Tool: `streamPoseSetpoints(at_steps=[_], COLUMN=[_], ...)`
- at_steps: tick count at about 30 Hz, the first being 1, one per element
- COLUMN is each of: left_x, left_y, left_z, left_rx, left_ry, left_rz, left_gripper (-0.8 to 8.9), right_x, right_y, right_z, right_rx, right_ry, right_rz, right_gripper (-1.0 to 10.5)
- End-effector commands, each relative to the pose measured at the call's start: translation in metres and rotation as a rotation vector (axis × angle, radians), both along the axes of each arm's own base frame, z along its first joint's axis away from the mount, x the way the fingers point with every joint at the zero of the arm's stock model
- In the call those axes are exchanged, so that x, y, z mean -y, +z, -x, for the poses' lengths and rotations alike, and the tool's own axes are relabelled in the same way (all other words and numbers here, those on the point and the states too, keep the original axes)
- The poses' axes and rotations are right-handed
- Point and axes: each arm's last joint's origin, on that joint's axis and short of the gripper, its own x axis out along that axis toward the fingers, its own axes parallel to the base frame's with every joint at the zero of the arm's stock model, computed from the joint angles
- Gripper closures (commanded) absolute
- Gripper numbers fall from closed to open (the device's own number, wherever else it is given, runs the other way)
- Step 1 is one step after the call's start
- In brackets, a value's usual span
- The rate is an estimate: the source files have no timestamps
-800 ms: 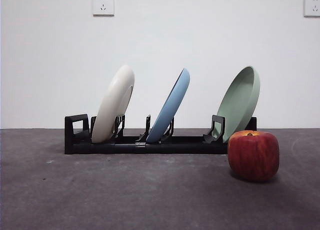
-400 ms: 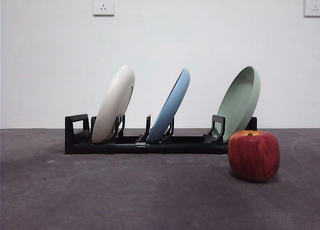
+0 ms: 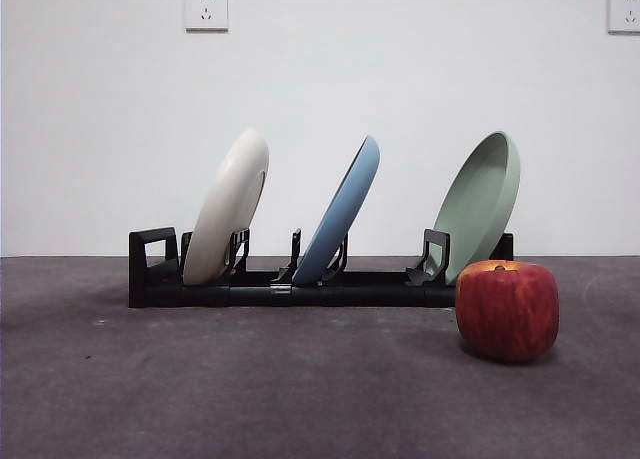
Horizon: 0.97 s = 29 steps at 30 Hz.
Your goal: Take the yellow plate from the plate rack,put the plate on the table,take the apple from the table,put the apple in the plate
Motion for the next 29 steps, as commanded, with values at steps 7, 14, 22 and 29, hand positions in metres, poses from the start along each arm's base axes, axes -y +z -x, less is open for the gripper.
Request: streamPoseSetpoints(at_steps=[7, 14, 22, 29], left_x=[0.015, 0.039, 0.074, 0.097], left_y=[0.007, 0.002, -0.016, -0.043], left_z=[-0.048, -0.096, -0.149, -0.17], left_rx=[-0.055, -0.121, -0.192, -0.227], left_ry=[-0.062, -0.089, -0.089, -0.063], left_rz=[-0.013, -0.045, -0.108, -0.172], left_gripper=[4.99, 4.99, 4.99, 4.99], right_x=[-0.006, -0.014, -0.015, -0.015], right_y=[0.008, 0.001, -0.001, -0.004], right_z=[-0.019, -0.028, -0.029, -0.028], right_rx=[-0.042, -0.082, -0.095, -0.131], right_ry=[0.062, 0.094, 0.094, 0.093], right_rz=[0.032, 0.036, 0.039, 0.043], right_gripper=[6.5, 6.5, 6.5, 6.6])
